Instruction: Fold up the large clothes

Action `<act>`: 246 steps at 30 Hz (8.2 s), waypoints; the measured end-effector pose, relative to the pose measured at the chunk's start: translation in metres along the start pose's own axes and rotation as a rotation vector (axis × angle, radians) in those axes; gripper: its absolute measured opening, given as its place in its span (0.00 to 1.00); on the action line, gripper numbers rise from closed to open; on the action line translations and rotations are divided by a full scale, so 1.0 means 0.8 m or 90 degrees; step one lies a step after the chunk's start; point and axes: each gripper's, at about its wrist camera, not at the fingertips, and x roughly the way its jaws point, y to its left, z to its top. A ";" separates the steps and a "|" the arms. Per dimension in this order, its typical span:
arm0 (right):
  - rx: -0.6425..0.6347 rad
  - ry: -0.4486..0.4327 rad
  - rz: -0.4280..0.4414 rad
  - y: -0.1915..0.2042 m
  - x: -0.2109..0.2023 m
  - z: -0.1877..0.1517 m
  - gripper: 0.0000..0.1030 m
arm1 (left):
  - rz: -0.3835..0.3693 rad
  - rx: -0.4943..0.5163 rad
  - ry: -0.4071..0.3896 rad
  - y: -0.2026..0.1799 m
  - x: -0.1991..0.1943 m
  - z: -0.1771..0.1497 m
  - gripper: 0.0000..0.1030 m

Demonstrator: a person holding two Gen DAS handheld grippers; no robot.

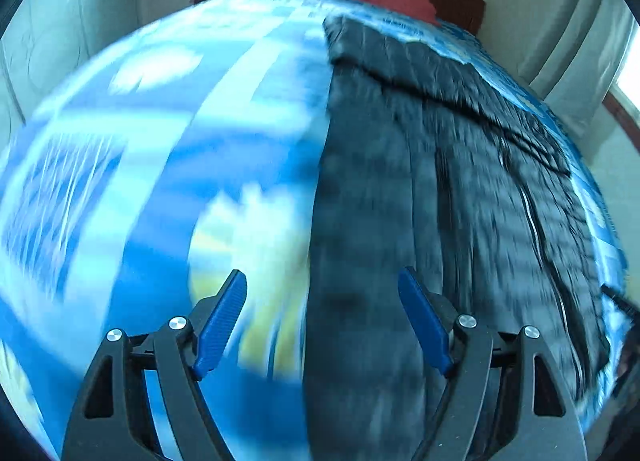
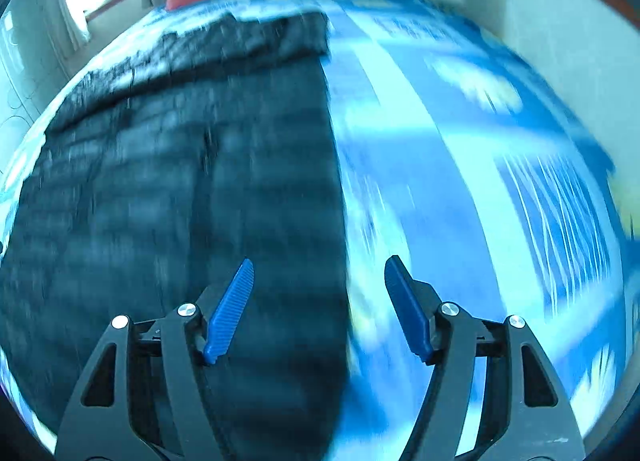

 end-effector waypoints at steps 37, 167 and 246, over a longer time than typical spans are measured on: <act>0.081 -0.071 0.238 -0.006 -0.104 -0.102 0.11 | -0.131 -0.051 -0.050 -0.030 -0.093 -0.066 0.11; -0.080 -0.085 0.083 0.138 0.174 0.309 0.52 | 0.028 0.000 -0.064 -0.078 0.166 0.275 0.70; 0.145 -0.086 0.165 0.014 0.014 -0.012 0.18 | -0.017 -0.199 -0.076 0.008 -0.024 -0.016 0.27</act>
